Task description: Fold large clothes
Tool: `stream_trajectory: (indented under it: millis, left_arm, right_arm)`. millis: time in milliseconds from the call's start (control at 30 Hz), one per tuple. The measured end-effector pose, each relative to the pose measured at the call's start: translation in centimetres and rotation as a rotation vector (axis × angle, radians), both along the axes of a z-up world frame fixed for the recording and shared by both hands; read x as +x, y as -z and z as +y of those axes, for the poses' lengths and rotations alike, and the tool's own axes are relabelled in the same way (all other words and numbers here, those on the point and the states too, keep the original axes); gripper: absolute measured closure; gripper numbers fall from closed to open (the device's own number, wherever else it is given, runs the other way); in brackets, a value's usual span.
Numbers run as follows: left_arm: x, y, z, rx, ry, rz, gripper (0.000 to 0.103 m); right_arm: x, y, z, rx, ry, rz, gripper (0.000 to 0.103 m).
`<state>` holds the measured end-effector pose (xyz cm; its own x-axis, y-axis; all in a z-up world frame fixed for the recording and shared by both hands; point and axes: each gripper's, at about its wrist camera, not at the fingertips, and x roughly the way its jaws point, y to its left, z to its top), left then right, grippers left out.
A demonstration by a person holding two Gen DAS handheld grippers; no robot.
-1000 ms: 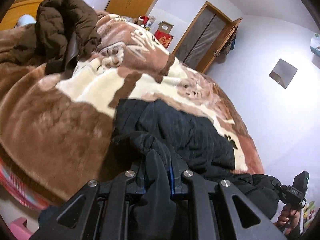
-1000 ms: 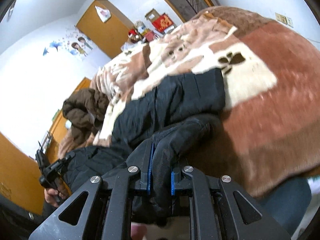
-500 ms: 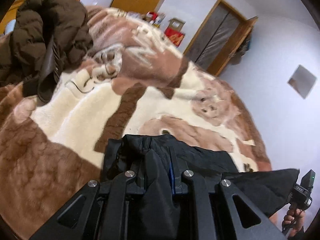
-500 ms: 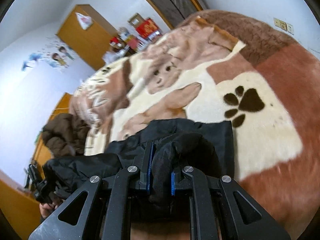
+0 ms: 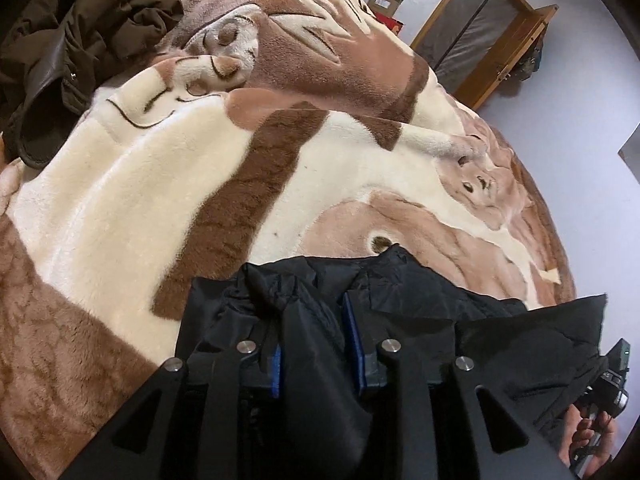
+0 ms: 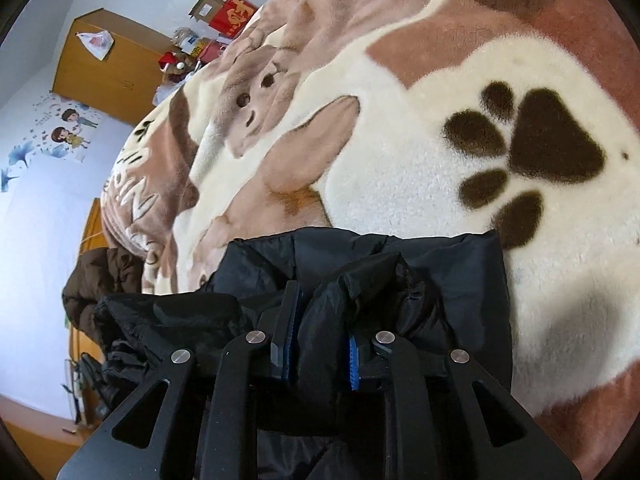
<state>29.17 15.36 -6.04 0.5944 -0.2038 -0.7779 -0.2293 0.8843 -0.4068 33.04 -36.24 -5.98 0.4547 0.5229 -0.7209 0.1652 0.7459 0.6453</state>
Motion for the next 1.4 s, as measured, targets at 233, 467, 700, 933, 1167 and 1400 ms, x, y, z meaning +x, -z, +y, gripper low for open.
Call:
stream_trajectory:
  millis: [233,467,700,933,1167,1400]
  left_arm:
    - [-1.4,-5.8,2.6,-0.121,-0.048,-0.102,0.027]
    - [-3.9,-9.6,2.9,-0.012,-0.067,-0.217,0.021]
    - [-2.7,-1.6,-1.9,0.085,0.098,-0.022,0.021]
    - [-1.8,-0.7,-2.4,0.163,0.117,-0.012,0.021]
    - [3.8,-0.3,-1.3,0.158,0.105,0.012,0.021]
    - [5.0,2.5,-2.1,0.208,0.051,-0.01,0.027]
  right_arm:
    - [-1.3,-6.6,-2.0,0.153,0.09,-0.16,0.035]
    - [-4.1,-8.5,0.7,-0.089,0.025,-0.276,0.035]
    - [-4.9,-0.8,4.3,-0.407,-0.136,-0.179,0.035]
    - [-3.3,-0.9,1.9,-0.449,-0.048,-0.181,0.035]
    - [1.1,-0.5,2.7,-0.372,-0.149,-0.177,0.035]
    - [2.9,1.0,3.9,-0.478,-0.132,-0.125,0.072]
